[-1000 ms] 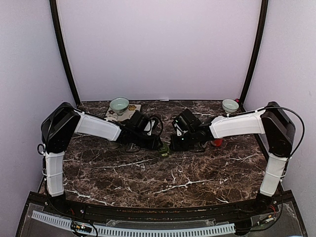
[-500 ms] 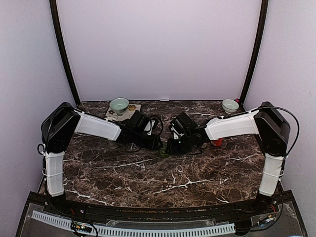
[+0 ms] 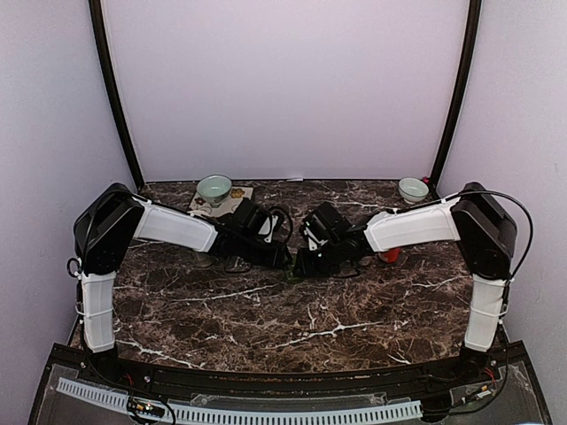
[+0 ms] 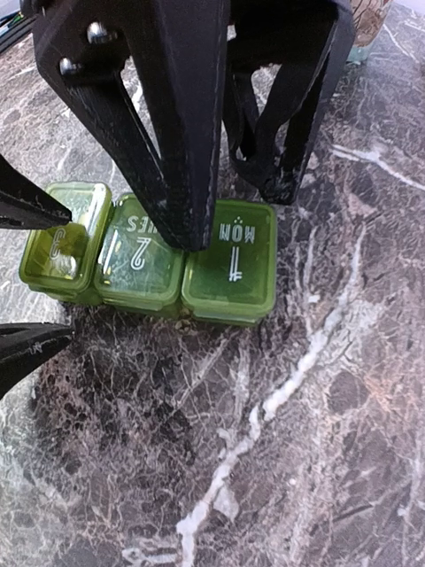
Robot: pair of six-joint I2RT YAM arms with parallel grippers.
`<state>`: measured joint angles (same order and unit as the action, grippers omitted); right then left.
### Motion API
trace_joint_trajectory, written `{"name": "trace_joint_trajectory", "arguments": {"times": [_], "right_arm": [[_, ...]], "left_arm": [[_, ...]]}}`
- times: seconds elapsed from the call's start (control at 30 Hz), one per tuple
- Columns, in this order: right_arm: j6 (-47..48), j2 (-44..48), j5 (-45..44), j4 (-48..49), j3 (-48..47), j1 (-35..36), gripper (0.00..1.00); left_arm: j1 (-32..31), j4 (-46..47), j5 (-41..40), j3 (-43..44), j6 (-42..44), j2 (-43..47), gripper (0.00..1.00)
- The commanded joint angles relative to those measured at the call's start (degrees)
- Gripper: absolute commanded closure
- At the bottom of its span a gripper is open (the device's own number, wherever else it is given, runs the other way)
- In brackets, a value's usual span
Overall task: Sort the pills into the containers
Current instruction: Close the lid of the pill container on the pill container.
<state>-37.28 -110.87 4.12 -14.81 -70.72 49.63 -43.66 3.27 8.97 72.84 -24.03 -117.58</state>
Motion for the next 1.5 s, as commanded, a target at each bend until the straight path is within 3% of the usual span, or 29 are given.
{"name": "trace_joint_trajectory", "arguments": {"times": [0.0,1.47], "right_arm": [[-0.73,-1.68,1.01,1.45,-1.86,0.65,0.62],[-2.49,-4.85,1.53,2.48,1.11,2.14,0.63]], "left_arm": [[0.23,-1.6,0.04,0.92,0.2,-0.46,0.5],[0.23,-1.29,0.26,0.86,-0.58,-0.46,0.51]]}}
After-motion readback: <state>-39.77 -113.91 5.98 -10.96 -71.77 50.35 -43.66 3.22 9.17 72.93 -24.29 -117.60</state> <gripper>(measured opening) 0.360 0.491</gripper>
